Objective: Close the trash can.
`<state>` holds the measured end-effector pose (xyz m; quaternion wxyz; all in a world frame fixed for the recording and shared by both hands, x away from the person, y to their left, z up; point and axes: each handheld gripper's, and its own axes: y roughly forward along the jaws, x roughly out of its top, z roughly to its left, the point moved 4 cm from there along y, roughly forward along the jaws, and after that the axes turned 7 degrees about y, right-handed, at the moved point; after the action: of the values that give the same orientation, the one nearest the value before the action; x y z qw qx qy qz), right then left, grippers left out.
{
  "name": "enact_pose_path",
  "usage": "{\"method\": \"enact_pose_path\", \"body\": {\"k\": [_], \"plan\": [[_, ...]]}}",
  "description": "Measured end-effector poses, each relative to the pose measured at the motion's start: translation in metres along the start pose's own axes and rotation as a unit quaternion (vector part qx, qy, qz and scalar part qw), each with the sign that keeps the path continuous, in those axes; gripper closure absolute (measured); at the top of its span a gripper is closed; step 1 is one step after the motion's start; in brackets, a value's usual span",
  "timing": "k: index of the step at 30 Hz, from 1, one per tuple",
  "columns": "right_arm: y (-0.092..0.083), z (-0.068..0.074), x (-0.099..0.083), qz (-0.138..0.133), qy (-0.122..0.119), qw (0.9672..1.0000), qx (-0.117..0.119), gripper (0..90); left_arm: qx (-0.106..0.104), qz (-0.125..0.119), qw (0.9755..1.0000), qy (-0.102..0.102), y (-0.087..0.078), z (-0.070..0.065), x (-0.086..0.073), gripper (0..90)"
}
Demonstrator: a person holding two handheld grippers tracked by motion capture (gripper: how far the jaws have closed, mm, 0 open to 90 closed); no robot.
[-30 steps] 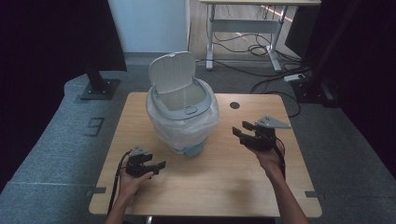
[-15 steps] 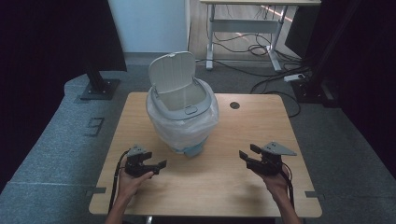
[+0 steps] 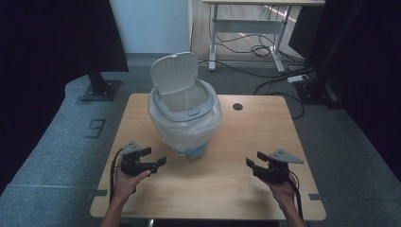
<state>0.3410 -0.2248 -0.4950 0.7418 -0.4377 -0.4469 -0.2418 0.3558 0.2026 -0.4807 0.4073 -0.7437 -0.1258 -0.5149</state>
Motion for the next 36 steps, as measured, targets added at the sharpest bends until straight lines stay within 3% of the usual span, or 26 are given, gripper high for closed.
{"method": "enact_pose_path", "body": {"k": [7, 18, 36], "plan": [[-0.004, -0.006, -0.010, 0.008, 0.006, 0.9999, -0.007, 41.5, -0.002, -0.035, 0.9993, 0.007, -0.020, -0.001, 0.029, 15.7], [-0.001, -0.012, -0.023, 0.022, 0.015, 0.9995, -0.015, 41.6, -0.008, -0.061, 0.9980, 0.015, -0.031, -0.002, 0.062, 16.0], [-0.001, -0.020, -0.028, 0.030, 0.028, 0.9990, -0.020, 41.4, -0.011, -0.064, 0.9977, 0.020, -0.029, 0.008, 0.099, 14.1]]}}
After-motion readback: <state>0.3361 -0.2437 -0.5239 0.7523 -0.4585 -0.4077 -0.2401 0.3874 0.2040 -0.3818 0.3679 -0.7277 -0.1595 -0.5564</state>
